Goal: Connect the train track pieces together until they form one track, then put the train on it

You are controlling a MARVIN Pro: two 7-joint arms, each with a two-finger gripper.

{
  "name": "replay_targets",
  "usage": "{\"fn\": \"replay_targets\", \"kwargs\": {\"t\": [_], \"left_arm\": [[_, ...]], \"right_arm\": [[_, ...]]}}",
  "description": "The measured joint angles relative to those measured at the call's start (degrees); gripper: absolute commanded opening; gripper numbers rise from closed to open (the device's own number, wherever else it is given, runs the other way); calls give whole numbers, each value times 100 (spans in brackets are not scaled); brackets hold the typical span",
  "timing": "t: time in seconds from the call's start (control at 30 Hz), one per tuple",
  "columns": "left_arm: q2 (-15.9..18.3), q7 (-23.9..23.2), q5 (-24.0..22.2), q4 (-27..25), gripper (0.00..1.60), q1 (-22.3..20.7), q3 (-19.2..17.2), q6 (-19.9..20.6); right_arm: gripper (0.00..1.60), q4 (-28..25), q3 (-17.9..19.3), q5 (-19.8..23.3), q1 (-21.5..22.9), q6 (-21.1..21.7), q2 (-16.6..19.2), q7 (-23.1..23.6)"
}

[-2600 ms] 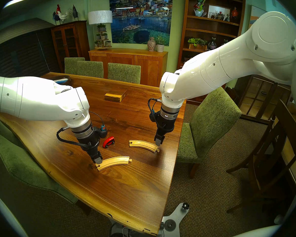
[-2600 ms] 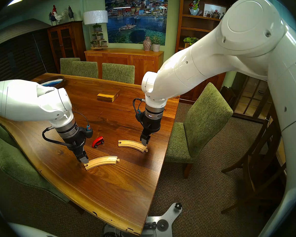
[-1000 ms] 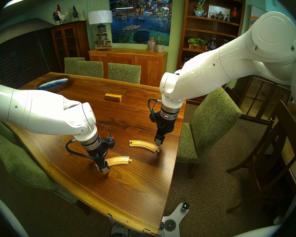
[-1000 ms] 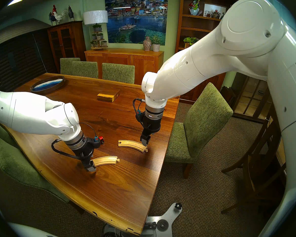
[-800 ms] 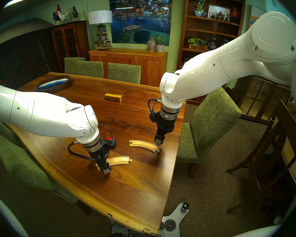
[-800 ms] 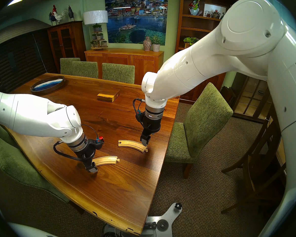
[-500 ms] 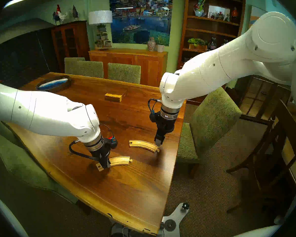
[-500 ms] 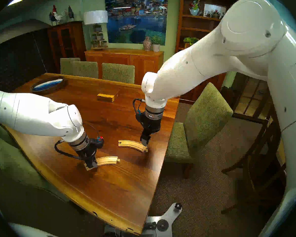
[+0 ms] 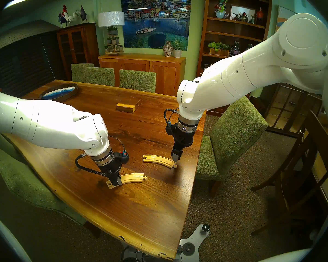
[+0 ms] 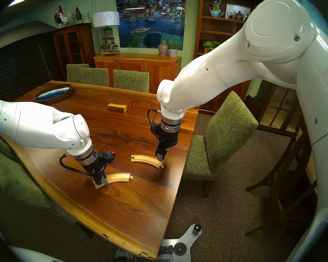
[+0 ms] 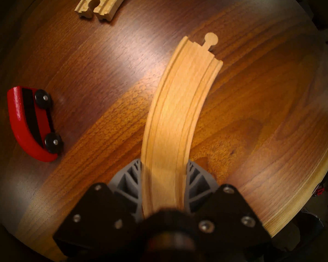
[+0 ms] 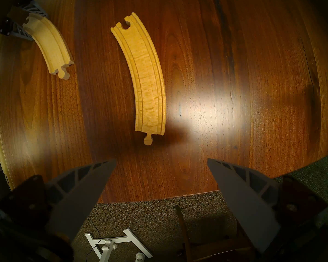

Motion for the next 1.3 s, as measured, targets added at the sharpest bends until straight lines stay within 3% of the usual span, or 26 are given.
{"fn": "replay_targets", "kwargs": {"t": [0.27,0.6,1.3], "left_arm": [[334,-97,103,-230,0,-212,222,52],[514,-151,84,-266,0,-339,237,250],[404,-319,-28,10,0,-477,24,558]], "right_arm": [[160,0,0,-1,-1,1,0,0],[160,0,0,-1,-2,1,0,0],[160,0,1,-3,-3,2,0,0]]}}
